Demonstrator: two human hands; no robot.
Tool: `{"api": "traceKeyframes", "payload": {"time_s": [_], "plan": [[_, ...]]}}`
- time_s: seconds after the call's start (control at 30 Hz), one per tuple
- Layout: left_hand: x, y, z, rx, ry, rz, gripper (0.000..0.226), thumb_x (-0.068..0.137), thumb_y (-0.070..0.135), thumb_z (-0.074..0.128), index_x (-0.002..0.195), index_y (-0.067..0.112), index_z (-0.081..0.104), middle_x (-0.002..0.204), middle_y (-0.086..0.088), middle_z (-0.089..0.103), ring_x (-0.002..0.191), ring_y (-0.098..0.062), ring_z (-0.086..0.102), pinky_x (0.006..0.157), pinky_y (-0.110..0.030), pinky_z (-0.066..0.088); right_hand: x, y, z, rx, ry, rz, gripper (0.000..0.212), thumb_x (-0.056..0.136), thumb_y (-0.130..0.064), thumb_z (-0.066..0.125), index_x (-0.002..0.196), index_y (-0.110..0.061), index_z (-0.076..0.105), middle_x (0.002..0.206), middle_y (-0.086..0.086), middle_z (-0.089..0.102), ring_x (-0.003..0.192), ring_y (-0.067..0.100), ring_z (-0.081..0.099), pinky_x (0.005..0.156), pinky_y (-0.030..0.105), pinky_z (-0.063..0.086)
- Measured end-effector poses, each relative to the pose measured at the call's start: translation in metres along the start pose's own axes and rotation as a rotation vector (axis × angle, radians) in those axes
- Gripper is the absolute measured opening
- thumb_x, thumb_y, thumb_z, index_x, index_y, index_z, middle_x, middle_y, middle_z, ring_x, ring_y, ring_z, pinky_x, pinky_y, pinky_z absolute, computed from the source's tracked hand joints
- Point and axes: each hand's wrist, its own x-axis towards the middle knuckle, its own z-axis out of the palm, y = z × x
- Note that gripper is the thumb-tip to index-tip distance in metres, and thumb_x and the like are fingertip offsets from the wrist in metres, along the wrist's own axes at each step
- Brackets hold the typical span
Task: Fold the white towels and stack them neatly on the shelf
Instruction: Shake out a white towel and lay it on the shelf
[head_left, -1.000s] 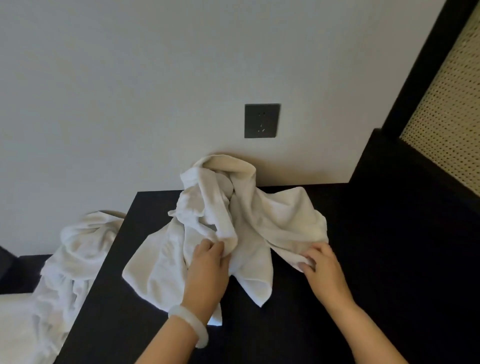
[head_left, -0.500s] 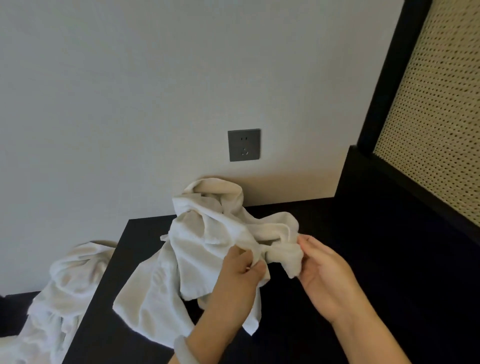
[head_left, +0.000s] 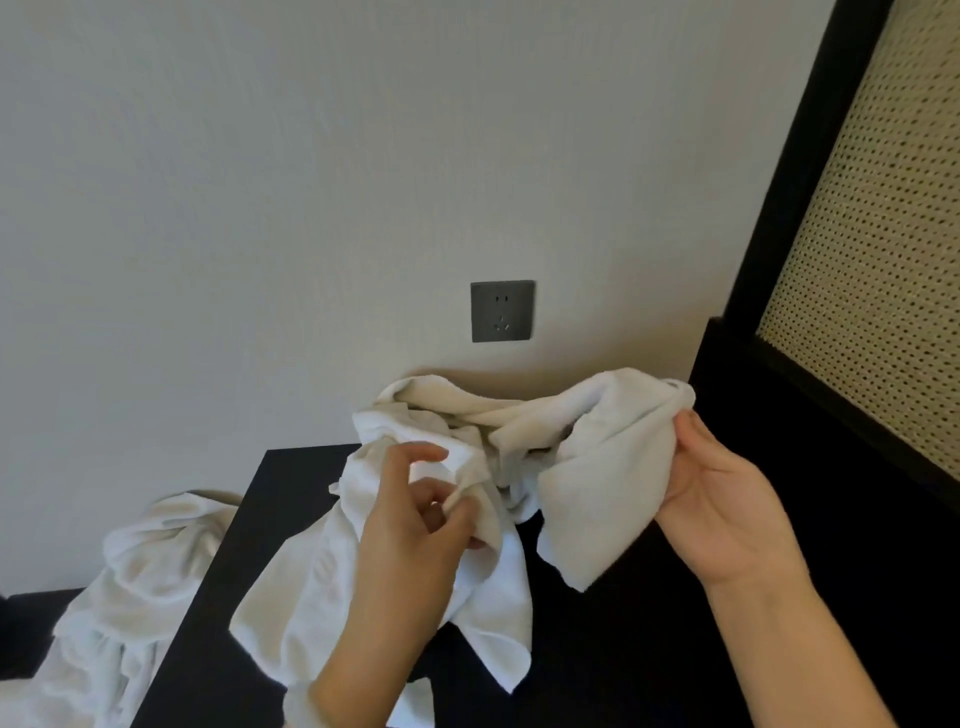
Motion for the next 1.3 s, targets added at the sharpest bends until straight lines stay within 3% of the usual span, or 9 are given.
{"api": "traceKeyframes", "payload": {"time_s": [0.13, 0.23, 0.3, 0.47, 0.63, 0.77, 0.93, 1.1, 1.3], "plan": [[0.017, -0.009, 0.017, 0.090, -0.239, 0.050, 0.042, 0.098, 0.009, 0.047, 0.114, 0.044, 0.065, 0.073, 0.004, 0.067, 0.064, -0.013, 0.060, 0.066, -0.027, 0.053, 0.018, 0.011, 0.000, -0.019, 0.028, 0.152, 0.043, 0.093, -0.019, 0.056, 0.134, -0.008, 0.056, 0.120, 0.016, 0.068, 0.103, 0.025, 0.070, 0.075, 0.038, 0.060], [0.022, -0.020, 0.030, 0.021, -0.461, -0.073, 0.031, 0.099, 0.011, 0.050, 0.111, 0.030, 0.072, 0.096, 0.000, 0.073, 0.076, -0.014, 0.067, 0.068, -0.023, 0.054, 0.025, 0.025, -0.004, 0.015, 0.033, 0.256, 0.072, 0.069, -0.015, 0.083, 0.135, -0.005, 0.056, 0.128, 0.021, 0.063, 0.106, 0.030, 0.069, 0.077, 0.044, 0.060], [0.018, -0.029, 0.038, 0.029, -0.555, -0.123, 0.014, 0.094, 0.016, 0.061, 0.101, 0.020, 0.073, 0.080, -0.002, 0.071, 0.070, -0.016, 0.066, 0.073, -0.026, 0.054, 0.027, 0.036, -0.007, -0.028, 0.067, 0.301, 0.054, 0.083, -0.018, 0.072, 0.134, -0.005, 0.057, 0.124, 0.022, 0.065, 0.099, 0.030, 0.071, 0.071, 0.043, 0.060], [0.012, -0.039, 0.045, 0.283, -0.506, -0.182, 0.039, 0.090, 0.029, 0.067, 0.062, 0.016, 0.044, 0.049, 0.011, 0.047, 0.049, -0.012, 0.057, 0.053, -0.013, 0.039, 0.030, 0.054, -0.018, -0.269, 0.219, 0.271, 0.028, 0.099, -0.018, 0.053, 0.124, -0.008, 0.063, 0.111, 0.017, 0.071, 0.098, 0.030, 0.071, 0.074, 0.041, 0.058], [0.015, -0.038, 0.037, 0.564, -0.548, -0.170, 0.034, 0.094, 0.038, 0.060, 0.067, 0.018, 0.053, 0.053, 0.004, 0.054, 0.048, -0.011, 0.057, 0.054, -0.013, 0.042, 0.027, 0.055, -0.027, -0.589, 0.275, 0.125, 0.020, 0.099, -0.019, 0.056, 0.117, -0.017, 0.065, 0.109, 0.011, 0.072, 0.098, 0.026, 0.071, 0.081, 0.043, 0.057], [0.016, -0.027, 0.026, 0.395, -0.492, -0.138, 0.035, 0.093, 0.037, 0.062, 0.070, 0.011, 0.061, 0.055, 0.000, 0.053, 0.047, -0.011, 0.057, 0.054, -0.012, 0.042, 0.021, 0.053, -0.030, -0.755, 0.262, 0.087, 0.020, 0.097, -0.021, 0.058, 0.116, -0.025, 0.063, 0.110, 0.002, 0.072, 0.102, 0.020, 0.069, 0.093, 0.047, 0.054], [0.014, -0.019, 0.027, -0.025, -0.452, -0.254, 0.042, 0.091, 0.033, 0.066, 0.073, -0.004, 0.061, 0.058, -0.010, 0.053, 0.050, -0.018, 0.049, 0.059, -0.026, 0.044, -0.018, 0.050, -0.001, -1.660, 0.342, -0.240, 0.025, 0.092, -0.034, 0.063, 0.110, -0.029, 0.047, 0.104, -0.017, 0.045, 0.096, 0.004, 0.048, 0.074, 0.020, 0.039], [0.011, -0.011, 0.030, -0.285, -0.482, -0.252, 0.032, 0.094, 0.028, 0.062, 0.072, 0.004, 0.062, 0.058, -0.007, 0.051, 0.050, -0.013, 0.042, 0.052, -0.019, 0.039, -0.050, 0.051, 0.023, -1.354, -0.107, -0.083, 0.023, 0.084, -0.033, 0.073, 0.096, -0.043, 0.055, 0.100, -0.020, 0.059, 0.094, -0.005, 0.058, 0.075, 0.017, 0.051], [0.007, -0.016, 0.033, -0.434, -0.530, -0.214, 0.019, 0.094, 0.020, 0.063, 0.104, 0.003, 0.063, 0.076, -0.023, 0.060, 0.061, -0.023, 0.055, 0.069, -0.032, 0.050, -0.039, 0.048, 0.006, -0.975, -0.086, 0.015, 0.039, 0.080, -0.009, 0.077, 0.107, -0.035, 0.064, 0.102, -0.009, 0.071, 0.097, 0.008, 0.068, 0.078, 0.024, 0.056]]}}
